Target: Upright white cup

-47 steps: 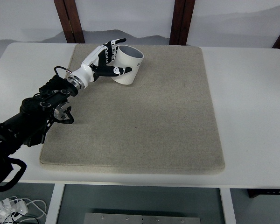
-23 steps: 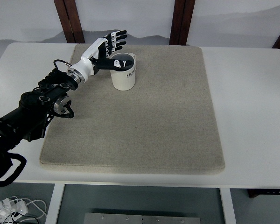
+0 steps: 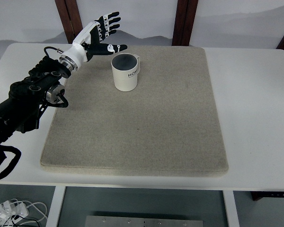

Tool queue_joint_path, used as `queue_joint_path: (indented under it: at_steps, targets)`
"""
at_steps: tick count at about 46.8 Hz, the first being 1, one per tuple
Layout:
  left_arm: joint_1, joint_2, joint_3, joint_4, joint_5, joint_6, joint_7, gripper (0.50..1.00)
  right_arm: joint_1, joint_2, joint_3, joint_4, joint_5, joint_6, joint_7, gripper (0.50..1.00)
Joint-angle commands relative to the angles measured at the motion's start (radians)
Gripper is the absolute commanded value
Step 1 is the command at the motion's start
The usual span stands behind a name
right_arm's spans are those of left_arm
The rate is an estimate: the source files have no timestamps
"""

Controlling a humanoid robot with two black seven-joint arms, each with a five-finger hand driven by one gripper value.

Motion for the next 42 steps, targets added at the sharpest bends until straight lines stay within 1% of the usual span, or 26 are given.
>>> queue_joint_path:
  at_steps: [1,13,19,29,39,42]
  targets:
    - [-0.017,0.005,-0.001,0.0,-0.001,0.002,0.0,0.994,0.0,0.0,0.0,0.0,0.001,0.0,0.0,0.952]
    - [-0.056,0.006,-0.006,0.017,-0.066,0.011,0.0,0.994,0.0,0.0,0.0,0.0,0.0,0.0,0.0,0.952]
    - [-0.082,0.003,-0.006,0.043,-0.095,0.014,0.0,0.994,0.0,0.0,0.0,0.0,0.001,0.0,0.0,0.952]
    - [-0.115,0.003,-0.006,0.086,-0.132,0.003,0.0,0.994,0.0,0.0,0.0,0.0,0.0,0.0,0.0,0.952]
    - [-0.12,0.019,-0.006,0.093,-0.222,0.0,0.0,0.994,0.0,0.0,0.0,0.0,0.001,0.0,0.0,0.952]
    - [-0.122,0.028,-0.008,0.092,-0.256,-0.009,0.0,0.994,0.0,0.0,0.0,0.0,0.0,0.0,0.0,0.952]
